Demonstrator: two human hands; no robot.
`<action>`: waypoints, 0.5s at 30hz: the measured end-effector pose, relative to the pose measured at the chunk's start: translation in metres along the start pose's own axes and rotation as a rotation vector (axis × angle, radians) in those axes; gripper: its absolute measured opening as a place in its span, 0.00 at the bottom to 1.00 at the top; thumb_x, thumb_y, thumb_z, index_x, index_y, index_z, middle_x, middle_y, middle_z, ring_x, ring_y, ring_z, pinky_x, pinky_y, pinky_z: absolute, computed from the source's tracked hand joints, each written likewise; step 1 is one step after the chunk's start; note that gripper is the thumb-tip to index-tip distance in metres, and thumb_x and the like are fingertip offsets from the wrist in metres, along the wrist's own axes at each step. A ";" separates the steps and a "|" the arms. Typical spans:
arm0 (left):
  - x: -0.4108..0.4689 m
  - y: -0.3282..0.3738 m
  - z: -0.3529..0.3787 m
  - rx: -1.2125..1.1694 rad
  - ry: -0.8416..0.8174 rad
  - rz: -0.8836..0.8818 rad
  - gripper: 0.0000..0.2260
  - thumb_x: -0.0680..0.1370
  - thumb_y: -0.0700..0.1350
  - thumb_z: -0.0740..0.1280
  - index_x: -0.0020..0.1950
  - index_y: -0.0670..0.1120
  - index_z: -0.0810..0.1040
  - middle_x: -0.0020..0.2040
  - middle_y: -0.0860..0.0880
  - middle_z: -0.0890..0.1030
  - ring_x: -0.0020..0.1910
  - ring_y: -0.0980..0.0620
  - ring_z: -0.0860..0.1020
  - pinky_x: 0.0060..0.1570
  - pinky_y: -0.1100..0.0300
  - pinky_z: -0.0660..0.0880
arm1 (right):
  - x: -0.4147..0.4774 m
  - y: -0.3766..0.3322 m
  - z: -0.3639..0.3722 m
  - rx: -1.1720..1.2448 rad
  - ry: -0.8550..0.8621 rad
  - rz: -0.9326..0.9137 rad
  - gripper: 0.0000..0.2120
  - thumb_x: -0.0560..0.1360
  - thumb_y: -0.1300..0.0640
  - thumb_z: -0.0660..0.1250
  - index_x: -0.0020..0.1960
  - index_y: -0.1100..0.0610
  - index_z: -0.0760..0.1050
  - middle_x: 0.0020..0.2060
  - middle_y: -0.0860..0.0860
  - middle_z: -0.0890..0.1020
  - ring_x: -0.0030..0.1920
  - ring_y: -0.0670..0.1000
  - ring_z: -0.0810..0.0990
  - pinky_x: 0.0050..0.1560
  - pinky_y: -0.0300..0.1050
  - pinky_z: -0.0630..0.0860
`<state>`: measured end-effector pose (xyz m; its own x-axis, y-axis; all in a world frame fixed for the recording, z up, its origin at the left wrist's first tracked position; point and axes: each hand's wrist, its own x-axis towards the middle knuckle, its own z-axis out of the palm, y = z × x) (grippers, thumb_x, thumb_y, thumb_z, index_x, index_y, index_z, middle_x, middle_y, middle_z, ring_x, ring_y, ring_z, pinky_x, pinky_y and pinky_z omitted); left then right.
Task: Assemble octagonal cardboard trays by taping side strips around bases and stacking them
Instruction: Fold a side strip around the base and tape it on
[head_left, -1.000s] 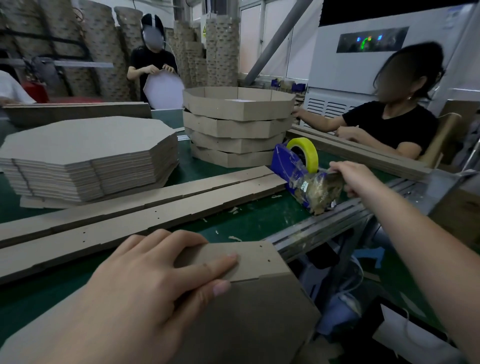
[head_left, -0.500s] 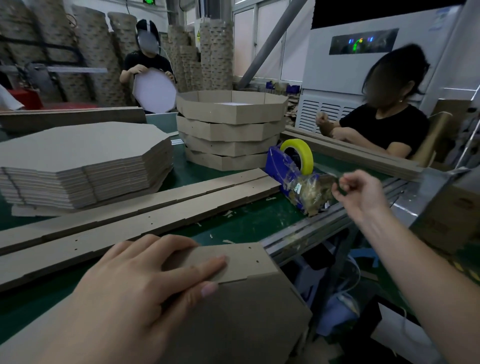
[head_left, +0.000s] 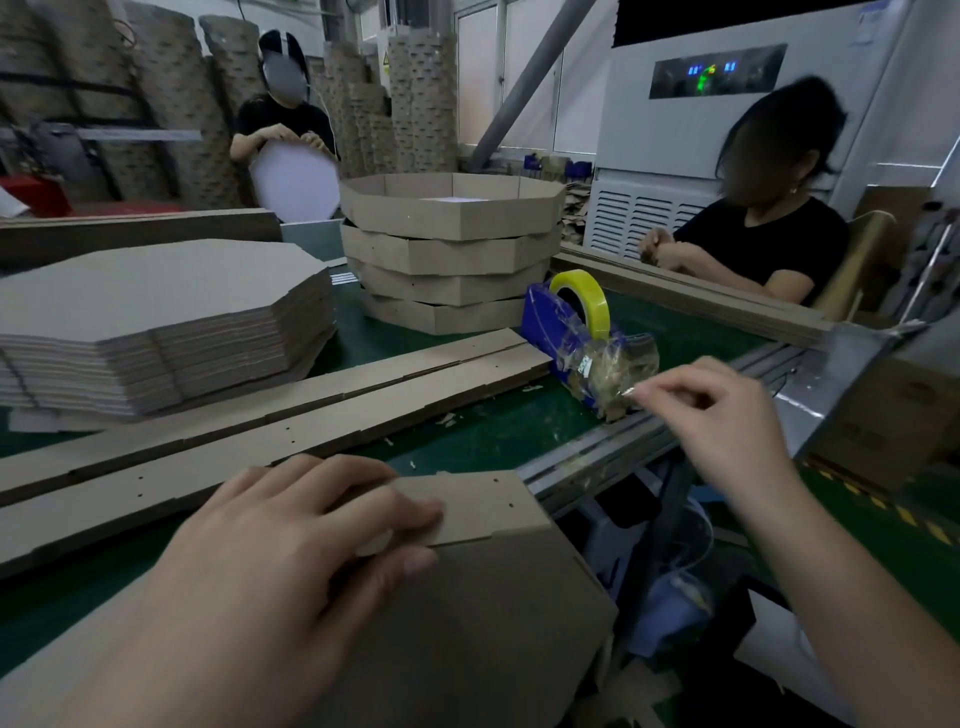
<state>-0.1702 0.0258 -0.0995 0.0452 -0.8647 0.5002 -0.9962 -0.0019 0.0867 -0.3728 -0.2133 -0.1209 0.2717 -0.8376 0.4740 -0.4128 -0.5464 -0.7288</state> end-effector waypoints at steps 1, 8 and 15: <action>0.000 0.000 0.000 0.001 -0.004 -0.001 0.14 0.75 0.61 0.57 0.50 0.62 0.81 0.50 0.60 0.80 0.46 0.54 0.81 0.39 0.54 0.77 | -0.016 -0.020 0.002 0.126 -0.058 -0.042 0.03 0.71 0.52 0.73 0.40 0.52 0.82 0.35 0.47 0.78 0.37 0.42 0.75 0.39 0.30 0.69; 0.000 -0.002 0.001 0.024 -0.017 0.005 0.14 0.70 0.61 0.60 0.50 0.61 0.81 0.51 0.59 0.80 0.46 0.52 0.81 0.40 0.53 0.77 | -0.122 -0.100 0.045 0.874 -0.294 0.275 0.08 0.62 0.51 0.74 0.36 0.56 0.85 0.17 0.45 0.72 0.18 0.39 0.67 0.22 0.27 0.61; -0.001 -0.002 0.001 0.034 -0.031 0.034 0.16 0.70 0.61 0.61 0.51 0.59 0.81 0.52 0.56 0.81 0.46 0.49 0.81 0.40 0.51 0.78 | -0.137 -0.110 0.073 0.947 -0.179 0.648 0.21 0.51 0.43 0.72 0.29 0.61 0.83 0.14 0.51 0.62 0.15 0.44 0.56 0.19 0.34 0.54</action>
<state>-0.1683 0.0264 -0.1008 0.0100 -0.8795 0.4758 -0.9991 0.0104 0.0404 -0.3009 -0.0378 -0.1419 0.3978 -0.9060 -0.1450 0.2751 0.2685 -0.9231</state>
